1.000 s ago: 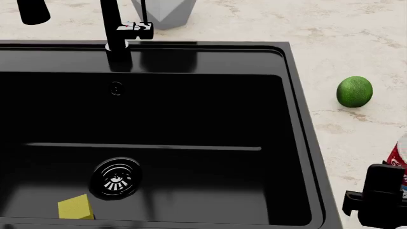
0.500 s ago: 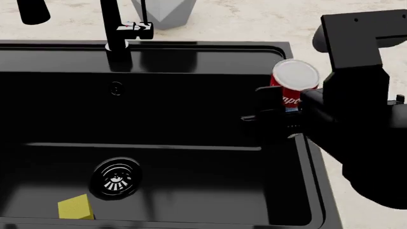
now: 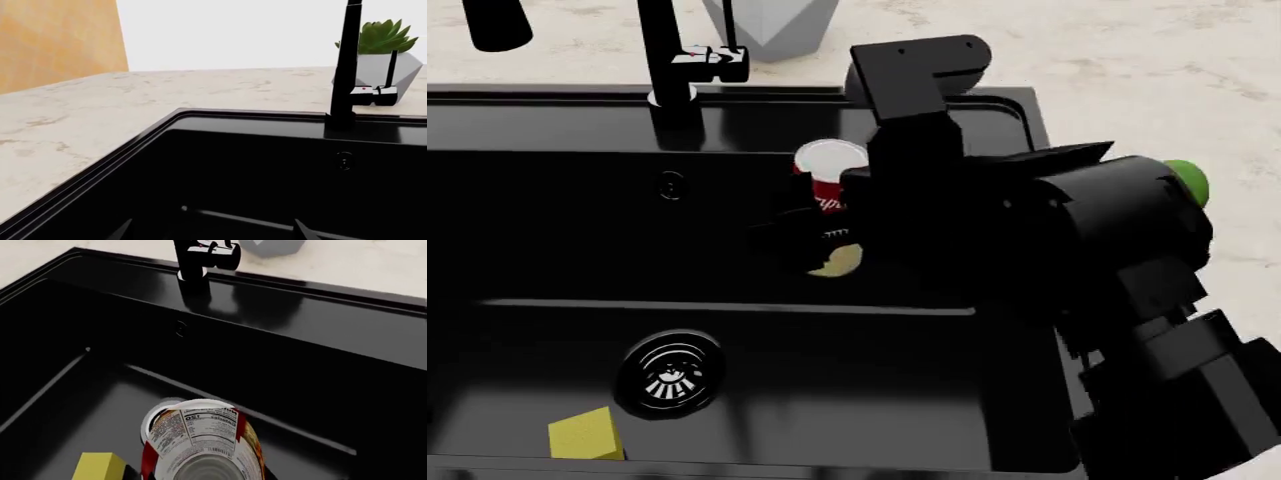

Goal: Pick the canned food from the counter and place it in the sink

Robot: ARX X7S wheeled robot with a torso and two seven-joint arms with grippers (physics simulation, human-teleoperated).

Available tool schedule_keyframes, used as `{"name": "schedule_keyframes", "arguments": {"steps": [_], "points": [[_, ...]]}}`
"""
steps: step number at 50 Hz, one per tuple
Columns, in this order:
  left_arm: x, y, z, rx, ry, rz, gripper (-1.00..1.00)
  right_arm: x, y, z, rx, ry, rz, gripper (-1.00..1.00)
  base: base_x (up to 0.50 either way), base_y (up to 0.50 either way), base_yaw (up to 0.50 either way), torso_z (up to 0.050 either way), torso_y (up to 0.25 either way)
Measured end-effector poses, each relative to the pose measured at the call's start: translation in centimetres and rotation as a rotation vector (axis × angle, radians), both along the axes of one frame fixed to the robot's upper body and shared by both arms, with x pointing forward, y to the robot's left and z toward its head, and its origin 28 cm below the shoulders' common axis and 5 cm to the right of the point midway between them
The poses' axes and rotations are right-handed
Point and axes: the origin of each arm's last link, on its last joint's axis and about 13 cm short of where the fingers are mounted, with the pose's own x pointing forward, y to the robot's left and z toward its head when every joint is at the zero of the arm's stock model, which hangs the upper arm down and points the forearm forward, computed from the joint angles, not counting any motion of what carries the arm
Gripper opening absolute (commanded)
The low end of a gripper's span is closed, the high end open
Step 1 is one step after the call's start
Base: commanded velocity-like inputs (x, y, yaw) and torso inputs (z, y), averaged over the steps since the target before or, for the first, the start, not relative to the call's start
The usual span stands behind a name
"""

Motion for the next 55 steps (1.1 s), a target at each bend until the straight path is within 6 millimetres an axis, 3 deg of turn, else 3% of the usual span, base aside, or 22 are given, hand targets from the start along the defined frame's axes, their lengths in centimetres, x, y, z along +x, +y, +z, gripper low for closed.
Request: {"name": "schedule_keyframes", "arguments": {"steps": [7,18,55], "points": [[0.1,0.0,0.0,0.000,-0.001,-0.004,1.00,1.8,2.2,-2.0,0.000,0.035,0.041,-1.00,0.00,0.00,0.00,0.000,0.000],[0.3,0.0,0.0,0.003,-0.003,-0.008,1.00,2.2,4.1,-5.5,-0.021,0.089,0.081,-1.00,0.00,0.00,0.00,0.000,0.000],[0.1,-0.2,0.1,0.011,0.004,-0.006,1.00,1.3,3.5,-11.8,-0.089,0.205,0.053,-1.00,0.00,0.00,0.00,0.000,0.000]]}}
